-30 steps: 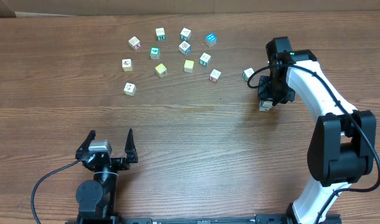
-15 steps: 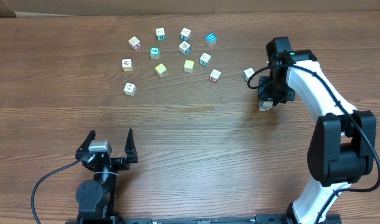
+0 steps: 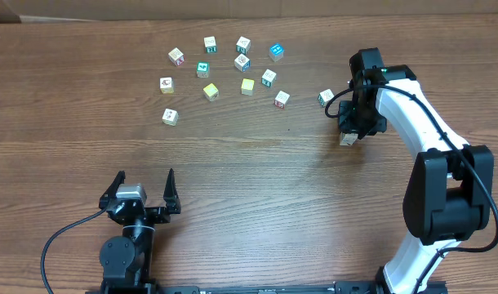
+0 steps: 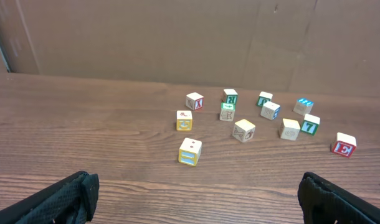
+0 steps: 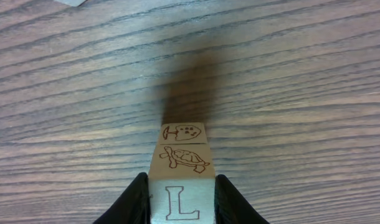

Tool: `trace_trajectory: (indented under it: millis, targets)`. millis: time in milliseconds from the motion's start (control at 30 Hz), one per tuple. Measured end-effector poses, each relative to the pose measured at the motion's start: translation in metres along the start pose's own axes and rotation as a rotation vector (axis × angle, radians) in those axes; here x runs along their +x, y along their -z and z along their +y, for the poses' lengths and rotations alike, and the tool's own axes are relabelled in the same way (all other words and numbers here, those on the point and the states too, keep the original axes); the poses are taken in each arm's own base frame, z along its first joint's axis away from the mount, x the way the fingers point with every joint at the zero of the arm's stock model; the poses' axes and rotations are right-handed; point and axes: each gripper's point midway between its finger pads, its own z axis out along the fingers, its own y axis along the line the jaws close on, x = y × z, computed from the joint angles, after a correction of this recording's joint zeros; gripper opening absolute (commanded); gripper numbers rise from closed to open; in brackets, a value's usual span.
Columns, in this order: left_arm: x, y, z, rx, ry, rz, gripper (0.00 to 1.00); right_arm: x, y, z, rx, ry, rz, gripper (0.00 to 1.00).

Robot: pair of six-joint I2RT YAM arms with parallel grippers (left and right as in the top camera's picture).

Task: Form a tower
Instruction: 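Open the right gripper and lift off the stacked L block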

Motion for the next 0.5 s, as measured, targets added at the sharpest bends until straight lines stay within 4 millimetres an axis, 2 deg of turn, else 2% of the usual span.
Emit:
trace_trajectory:
  millis: [500]
  targets:
    - [0.0000,0.0000,0.0001,0.000,0.000,0.000,1.00,0.0026,0.0000,0.0008,-0.005,0.005,0.011,0.28]
